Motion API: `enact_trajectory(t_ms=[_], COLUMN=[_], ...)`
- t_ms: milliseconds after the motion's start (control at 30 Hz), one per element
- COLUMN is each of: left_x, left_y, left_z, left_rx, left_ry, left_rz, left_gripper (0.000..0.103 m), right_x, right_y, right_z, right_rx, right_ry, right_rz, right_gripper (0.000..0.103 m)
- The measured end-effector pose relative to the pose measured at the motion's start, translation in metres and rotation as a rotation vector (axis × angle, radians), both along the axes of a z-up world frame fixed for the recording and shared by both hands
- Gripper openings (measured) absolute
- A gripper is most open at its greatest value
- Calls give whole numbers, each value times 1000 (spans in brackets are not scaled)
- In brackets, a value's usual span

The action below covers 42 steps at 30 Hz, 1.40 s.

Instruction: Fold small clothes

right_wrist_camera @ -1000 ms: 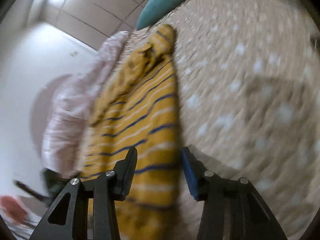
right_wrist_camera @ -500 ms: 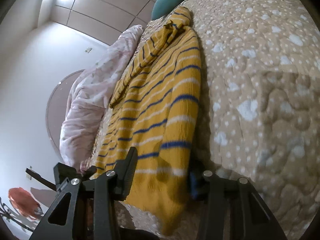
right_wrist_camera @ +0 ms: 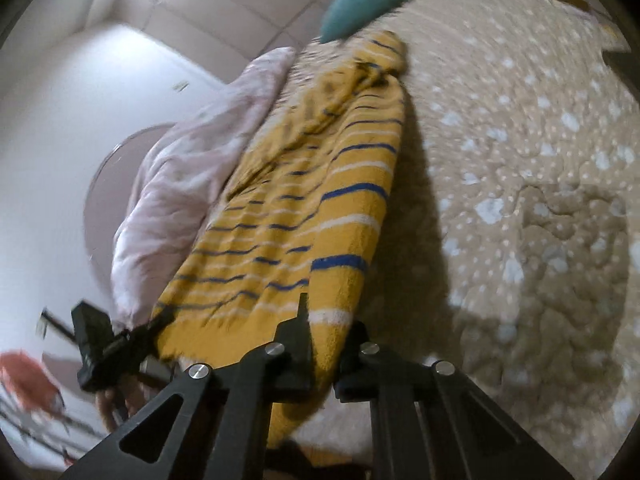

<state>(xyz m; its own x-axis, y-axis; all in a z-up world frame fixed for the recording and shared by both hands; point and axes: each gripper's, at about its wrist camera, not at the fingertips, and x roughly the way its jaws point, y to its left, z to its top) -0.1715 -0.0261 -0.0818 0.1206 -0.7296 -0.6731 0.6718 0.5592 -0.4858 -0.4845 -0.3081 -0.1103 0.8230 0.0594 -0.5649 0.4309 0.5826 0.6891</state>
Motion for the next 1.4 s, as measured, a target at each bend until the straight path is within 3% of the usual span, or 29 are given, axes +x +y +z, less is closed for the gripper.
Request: enact_trajectory(t_ms=[33, 167, 300, 467, 667, 800, 1000, 1233, 1333, 1400], left_x=[-5, -25, -3, 16, 75, 121, 145, 192, 222, 238], left_y=[5, 18, 19, 0, -68, -115, -143, -172, -185, -187], left_z=[1, -19, -40, -11, 40, 42, 11, 10, 5, -1], left_rx=[2, 77, 82, 26, -74, -95, -36, -54, -84, -115], left_ry=[-4, -38, 76, 27, -17, 12, 74, 120, 204, 281], left_rz=[-7, -1, 39, 52, 98, 132, 126, 158, 193, 216], left_gripper=[7, 8, 8, 8, 8, 8, 8, 9, 15, 29], right_x=[-4, -15, -9, 15, 67, 108, 141, 195, 229, 243], right_y=[6, 39, 36, 18, -39, -84, -121, -169, -200, -216], right_z=[2, -10, -26, 2, 63, 77, 56, 54, 39, 27], right_rx=[-8, -32, -4, -39, -140, -142, -92, -104, -100, -79], right_ry=[0, 61, 70, 7, -73, -93, -37, 14, 82, 127], right_rz=[21, 112, 94, 104, 52, -9, -46, -46, -70, -105], right_gripper=[8, 8, 8, 8, 8, 8, 8, 10, 14, 24])
